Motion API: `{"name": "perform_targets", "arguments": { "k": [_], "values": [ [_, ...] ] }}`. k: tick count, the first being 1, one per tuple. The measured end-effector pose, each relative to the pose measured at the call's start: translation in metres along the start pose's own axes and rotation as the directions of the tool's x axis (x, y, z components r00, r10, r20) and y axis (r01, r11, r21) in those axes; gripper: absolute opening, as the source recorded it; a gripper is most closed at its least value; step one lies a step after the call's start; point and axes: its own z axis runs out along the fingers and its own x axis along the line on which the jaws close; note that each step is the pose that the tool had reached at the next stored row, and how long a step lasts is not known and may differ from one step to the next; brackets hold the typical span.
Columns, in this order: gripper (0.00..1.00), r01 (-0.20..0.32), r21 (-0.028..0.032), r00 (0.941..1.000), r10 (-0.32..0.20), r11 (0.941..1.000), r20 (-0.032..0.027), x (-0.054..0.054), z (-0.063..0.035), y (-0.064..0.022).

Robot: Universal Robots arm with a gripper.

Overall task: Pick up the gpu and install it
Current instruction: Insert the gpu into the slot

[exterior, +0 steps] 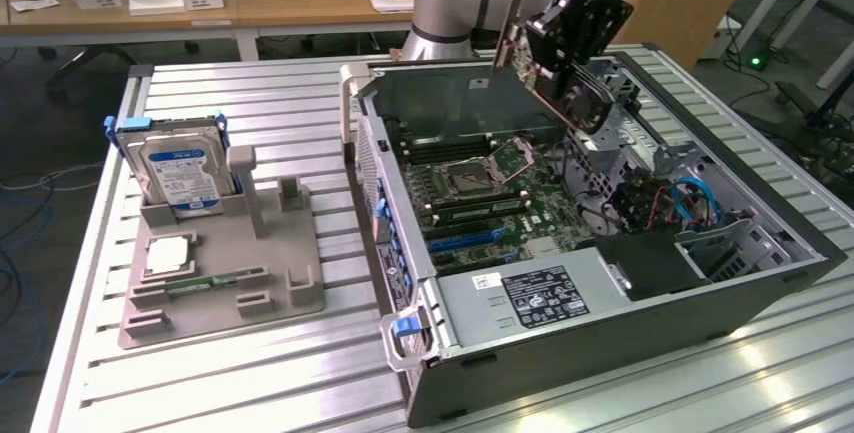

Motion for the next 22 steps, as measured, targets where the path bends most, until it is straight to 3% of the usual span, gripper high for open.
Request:
{"name": "perform_targets", "arguments": {
  "k": [6,11,16,22],
  "values": [
    [0.28,0.095,-0.0027,0.9955,-0.095,0.9955,-0.0009,0.0,0.0001,0.0],
    [0.28,0.176,-0.0052,0.9843,-0.176,0.9843,-0.0014,0.0,0.0003,0.0],
    [0.28,0.257,-0.0077,0.9665,-0.257,0.9665,-0.0017,0.0,0.0004,0.0],
    [0.28,0.348,-0.0106,0.9373,-0.349,0.9372,-0.0018,0.0,0.0005,0.0]
  ]
}}
